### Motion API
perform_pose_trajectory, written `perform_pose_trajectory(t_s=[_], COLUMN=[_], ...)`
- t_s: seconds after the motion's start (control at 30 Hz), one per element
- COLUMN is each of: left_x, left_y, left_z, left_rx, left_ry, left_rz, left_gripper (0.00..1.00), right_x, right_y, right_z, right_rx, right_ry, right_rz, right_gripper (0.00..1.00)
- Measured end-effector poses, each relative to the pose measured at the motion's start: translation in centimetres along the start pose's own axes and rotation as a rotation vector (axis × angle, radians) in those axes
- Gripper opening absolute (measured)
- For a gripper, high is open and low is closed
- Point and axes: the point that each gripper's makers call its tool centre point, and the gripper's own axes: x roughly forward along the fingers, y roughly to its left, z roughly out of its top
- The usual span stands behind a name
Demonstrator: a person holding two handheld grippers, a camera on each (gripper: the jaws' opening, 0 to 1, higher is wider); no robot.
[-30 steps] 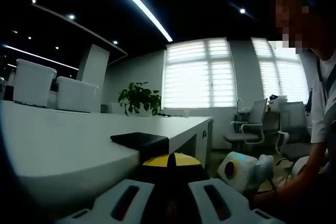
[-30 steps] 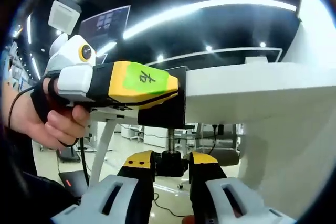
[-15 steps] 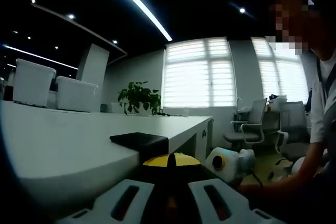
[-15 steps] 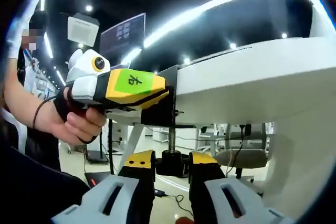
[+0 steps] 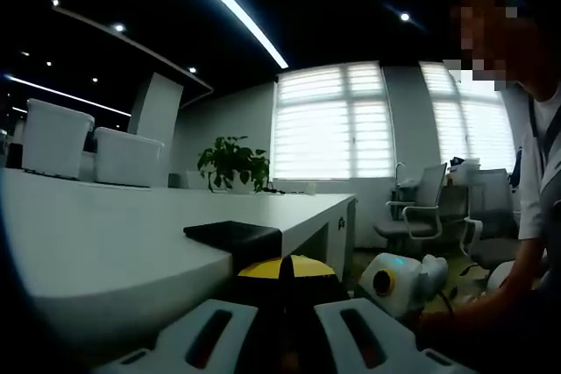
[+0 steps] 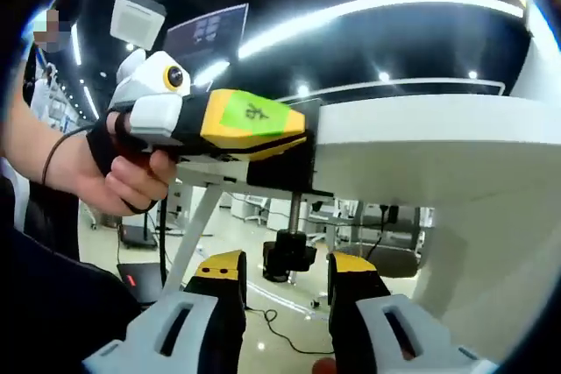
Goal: Clamp the fixed fixture on the desktop, loosen the retaining clip, secure it to the edge of the desk, and tighten the retaining clip.
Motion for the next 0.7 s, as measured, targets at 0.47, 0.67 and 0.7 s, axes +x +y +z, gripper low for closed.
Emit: perform_pose_trajectory(t_s=[0.47,0.67,0.7], left_x=[0.0,0.0,0.0], left_y=[0.1,0.0,0.0], left_z=[0.1,0.1,0.2], left_rx=[-0.001,-0.007,-0.007], left_ry=[-0.006,-0.014,-0.015], left_rz=[0.001,0.0,-0.001], left_gripper=[0.01,0.01,0.01], right_x=[0.7,0.5,0.4], right_y=[-1.6,-1.0,-0.9], right_z=[1.1,1.2,1.3], right_rx=[0.03,0.034,0.028], right_ry=[-0.023,-0.04,-0.049], right_rz=[-0.198,-0.114,-0.083], right_gripper=[0.22,0.22,0.22])
